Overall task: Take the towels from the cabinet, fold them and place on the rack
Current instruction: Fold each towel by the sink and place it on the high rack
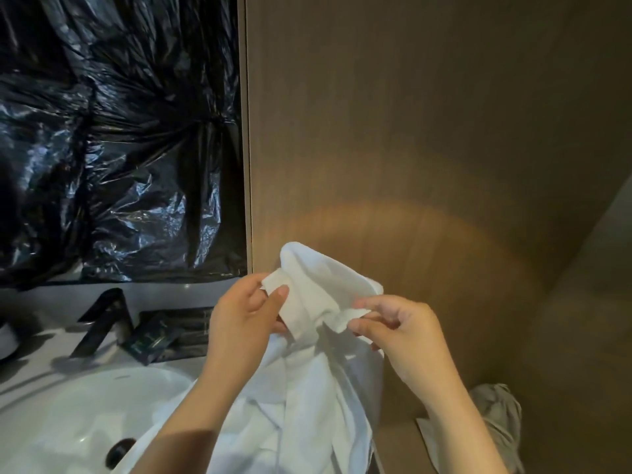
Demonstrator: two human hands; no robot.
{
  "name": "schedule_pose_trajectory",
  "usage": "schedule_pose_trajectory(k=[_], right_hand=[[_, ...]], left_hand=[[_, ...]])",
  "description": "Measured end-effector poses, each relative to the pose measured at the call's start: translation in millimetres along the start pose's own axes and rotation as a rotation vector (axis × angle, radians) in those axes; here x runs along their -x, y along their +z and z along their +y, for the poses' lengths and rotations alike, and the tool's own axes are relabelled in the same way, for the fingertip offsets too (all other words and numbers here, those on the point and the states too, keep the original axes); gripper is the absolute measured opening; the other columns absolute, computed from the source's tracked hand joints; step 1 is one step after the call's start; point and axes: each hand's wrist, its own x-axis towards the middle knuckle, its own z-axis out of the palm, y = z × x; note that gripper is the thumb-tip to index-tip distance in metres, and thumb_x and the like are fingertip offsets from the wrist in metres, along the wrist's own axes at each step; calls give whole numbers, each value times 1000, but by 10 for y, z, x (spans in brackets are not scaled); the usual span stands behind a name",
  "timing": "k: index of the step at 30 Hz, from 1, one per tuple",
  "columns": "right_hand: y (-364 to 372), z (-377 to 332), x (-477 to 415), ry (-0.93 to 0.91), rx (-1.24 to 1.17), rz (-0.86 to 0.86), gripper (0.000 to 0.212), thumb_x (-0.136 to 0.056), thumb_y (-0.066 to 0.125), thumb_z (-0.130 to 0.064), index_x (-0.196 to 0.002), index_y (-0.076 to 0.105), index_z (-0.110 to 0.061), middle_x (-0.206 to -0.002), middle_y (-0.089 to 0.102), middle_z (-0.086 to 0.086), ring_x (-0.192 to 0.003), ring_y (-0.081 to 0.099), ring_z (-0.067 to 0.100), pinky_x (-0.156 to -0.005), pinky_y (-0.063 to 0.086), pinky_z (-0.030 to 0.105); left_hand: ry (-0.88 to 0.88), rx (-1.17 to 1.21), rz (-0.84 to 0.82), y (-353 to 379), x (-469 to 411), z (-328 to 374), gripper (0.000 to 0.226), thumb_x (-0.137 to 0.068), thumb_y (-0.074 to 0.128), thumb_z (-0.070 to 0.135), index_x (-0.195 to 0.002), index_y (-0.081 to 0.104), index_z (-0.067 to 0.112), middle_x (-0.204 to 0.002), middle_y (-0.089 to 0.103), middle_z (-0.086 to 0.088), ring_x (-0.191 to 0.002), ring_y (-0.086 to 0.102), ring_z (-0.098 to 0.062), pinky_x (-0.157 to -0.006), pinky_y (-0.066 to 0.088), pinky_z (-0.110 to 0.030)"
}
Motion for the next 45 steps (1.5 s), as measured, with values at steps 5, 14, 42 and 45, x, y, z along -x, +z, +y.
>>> schedule_pose_trajectory(k=[5, 14, 42, 45], right_hand=[[23, -253, 67, -189, 154, 6, 15, -84, 71, -27, -70, 72, -26, -64, 67, -6, -62, 63, 12, -59, 53, 25], [-97, -554, 123, -312, 47, -42, 14, -86, 71, -22, -74, 70, -29, -82, 58, -7, -70, 55, 9, -64, 41, 13], [218, -395, 100, -261, 54, 65, 10, -83, 72, -25, -73, 73, -27, -102, 65, -20, -93, 61, 4, -70, 45, 9], [197, -377, 84, -266, 75, 48, 10, -83, 73, -25, -73, 73, -27, -102, 66, -21, -90, 63, 5, -68, 45, 10]], left_hand=[[7, 96, -60, -53, 73, 38, 21, -99, 50, 18, -109, 69, 20, -86, 74, -2, -69, 72, -12, -59, 57, -20], [-5, 338, -249, -54, 176, 142, 22, -99, 49, 11, -108, 70, 9, -85, 75, -10, -79, 73, -19, -66, 55, -17], [213, 160, -465, -92, 281, 167, 24, -88, 57, 31, -105, 71, 23, -90, 72, 3, -78, 70, -8, -68, 53, -15], [276, 51, -419, -101, 281, 164, 21, -95, 53, 38, -103, 70, 27, -88, 71, 6, -81, 68, -9, -69, 55, -21]])
